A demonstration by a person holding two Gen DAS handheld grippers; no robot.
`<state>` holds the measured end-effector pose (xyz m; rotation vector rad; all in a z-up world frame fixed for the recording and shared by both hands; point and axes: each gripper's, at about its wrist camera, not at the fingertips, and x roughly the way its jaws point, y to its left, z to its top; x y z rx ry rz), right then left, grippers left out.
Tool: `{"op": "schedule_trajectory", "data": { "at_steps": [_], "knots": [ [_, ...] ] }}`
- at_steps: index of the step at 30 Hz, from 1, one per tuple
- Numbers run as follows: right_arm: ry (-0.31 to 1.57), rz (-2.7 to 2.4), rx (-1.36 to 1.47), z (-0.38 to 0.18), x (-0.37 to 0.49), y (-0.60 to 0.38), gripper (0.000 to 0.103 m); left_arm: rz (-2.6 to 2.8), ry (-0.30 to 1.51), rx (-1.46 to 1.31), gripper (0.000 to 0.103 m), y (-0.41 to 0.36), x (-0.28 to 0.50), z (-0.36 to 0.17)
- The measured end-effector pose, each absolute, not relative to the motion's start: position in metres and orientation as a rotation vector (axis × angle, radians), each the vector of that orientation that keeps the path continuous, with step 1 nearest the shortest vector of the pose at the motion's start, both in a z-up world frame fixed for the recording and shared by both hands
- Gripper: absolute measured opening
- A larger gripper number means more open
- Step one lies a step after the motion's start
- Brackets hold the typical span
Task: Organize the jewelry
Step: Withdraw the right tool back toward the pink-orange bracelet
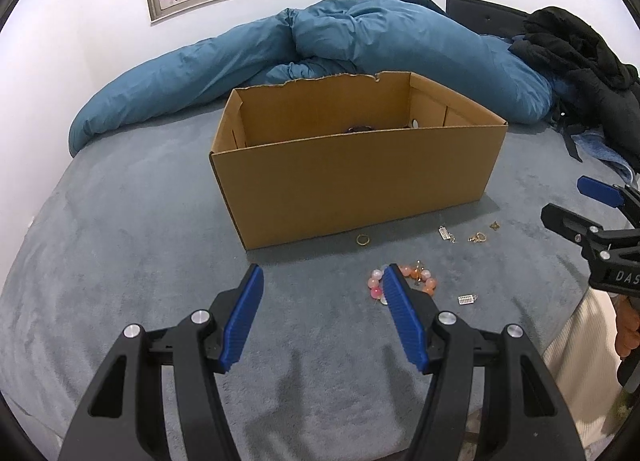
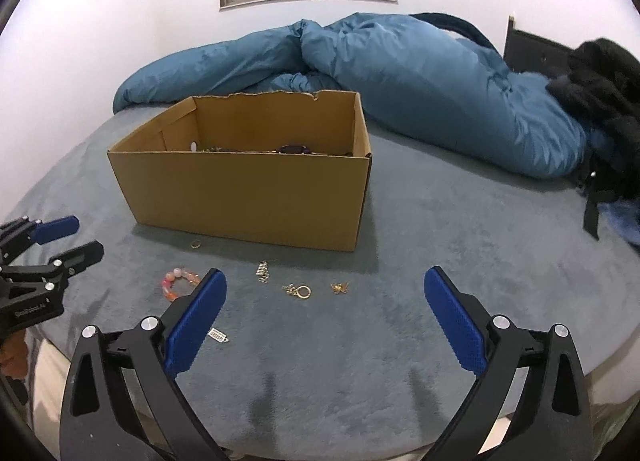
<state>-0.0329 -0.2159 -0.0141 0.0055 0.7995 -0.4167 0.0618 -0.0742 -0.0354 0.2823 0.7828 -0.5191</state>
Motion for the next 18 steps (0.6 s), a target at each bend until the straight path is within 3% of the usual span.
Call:
{"op": "schedule_trajectory", "data": {
  "at_steps": [18],
  "knots": [
    [0.8,-0.467,-0.057,-0.0144,-0.0273,-0.2176,0.095,-0.515,0.801,0.262,0.06,-0.0697,0.065,-0.0376]
  ]
}}
